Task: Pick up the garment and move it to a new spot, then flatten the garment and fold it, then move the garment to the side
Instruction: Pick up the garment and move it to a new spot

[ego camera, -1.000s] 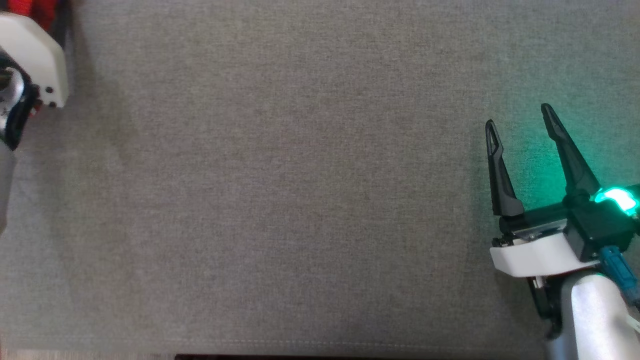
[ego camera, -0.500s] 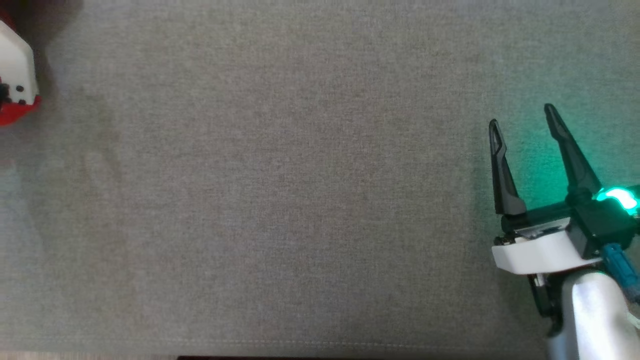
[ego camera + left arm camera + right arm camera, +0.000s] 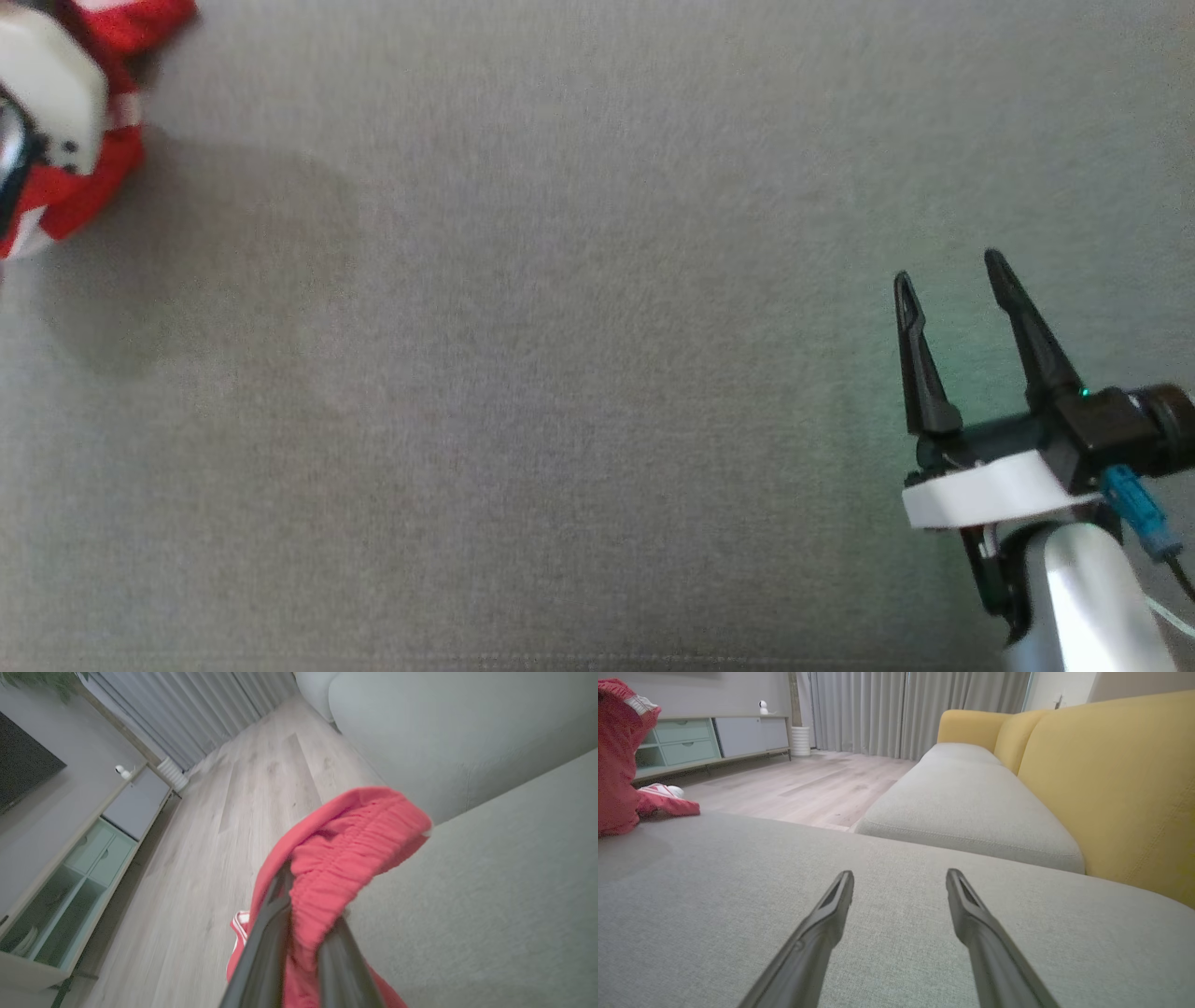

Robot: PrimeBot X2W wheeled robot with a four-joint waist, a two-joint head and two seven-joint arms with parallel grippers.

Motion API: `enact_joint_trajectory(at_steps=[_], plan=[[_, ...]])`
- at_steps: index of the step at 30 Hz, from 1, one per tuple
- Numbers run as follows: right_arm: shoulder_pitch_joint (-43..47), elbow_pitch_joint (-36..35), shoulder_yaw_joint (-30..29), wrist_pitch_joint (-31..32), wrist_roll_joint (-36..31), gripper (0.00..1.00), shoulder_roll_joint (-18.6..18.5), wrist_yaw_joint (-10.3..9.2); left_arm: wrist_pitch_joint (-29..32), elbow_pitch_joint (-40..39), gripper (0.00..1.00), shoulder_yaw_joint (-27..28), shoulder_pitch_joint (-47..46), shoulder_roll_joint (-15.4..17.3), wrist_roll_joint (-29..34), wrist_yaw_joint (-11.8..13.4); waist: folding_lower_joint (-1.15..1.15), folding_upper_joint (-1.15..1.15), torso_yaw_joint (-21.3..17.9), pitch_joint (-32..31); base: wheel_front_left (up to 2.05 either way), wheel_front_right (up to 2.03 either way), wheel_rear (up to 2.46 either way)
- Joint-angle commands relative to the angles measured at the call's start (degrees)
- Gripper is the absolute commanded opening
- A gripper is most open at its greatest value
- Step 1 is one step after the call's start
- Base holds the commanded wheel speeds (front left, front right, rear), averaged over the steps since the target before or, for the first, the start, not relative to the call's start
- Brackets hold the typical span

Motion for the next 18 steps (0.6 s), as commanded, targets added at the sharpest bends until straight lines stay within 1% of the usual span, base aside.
enact_joint_trajectory(at_steps=[1,5,9,13,16,18], plan=[[0.69,-1.23,1.04,-0.74,0.57,1.00,-0.27,0.44,-0.44,-2.13,0.00,1.16,-3.35,2.41,-0.58,0.03,0.01,0.00,-1.78,-5.30,0.00,0.00,0.00],[1.84,1.41,1.38,-1.85,2.42,1.00,-0.27,0.44,0.48,-6.20,0.00,-1.72,-3.32,0.59,-2.49,-0.29,0.01,0.00,-4.35,-10.23,0.00,0.00,0.00],[2.59,3.67,2.19,-2.67,4.02,1.00,-0.27,0.44,1.49,-11.74,0.00,-5.06,-2.92,-2.72,-7.06,-0.34,0.01,0.00,-7.43,-13.70,0.00,0.00,0.00],[2.63,5.04,2.54,-3.38,5.20,1.00,-0.27,0.44,2.00,-17.29,0.00,-5.47,-3.03,-7.61,-13.45,-0.35,0.01,0.00,-10.15,-14.76,0.00,0.00,0.00],[2.32,5.78,2.61,-3.81,5.75,1.00,-0.27,0.44,2.25,-20.45,0.00,-3.86,-2.08,-12.08,-18.52,-0.25,0.01,0.00,-11.93,-14.31,0.00,0.00,0.00],[1.96,6.11,2.66,-4.07,6.05,1.00,-0.27,0.44,2.57,-22.07,0.00,-2.68,-0.78,-14.82,-21.57,0.56,0.01,0.00,-12.97,-13.38,0.00,0.00,0.00]])
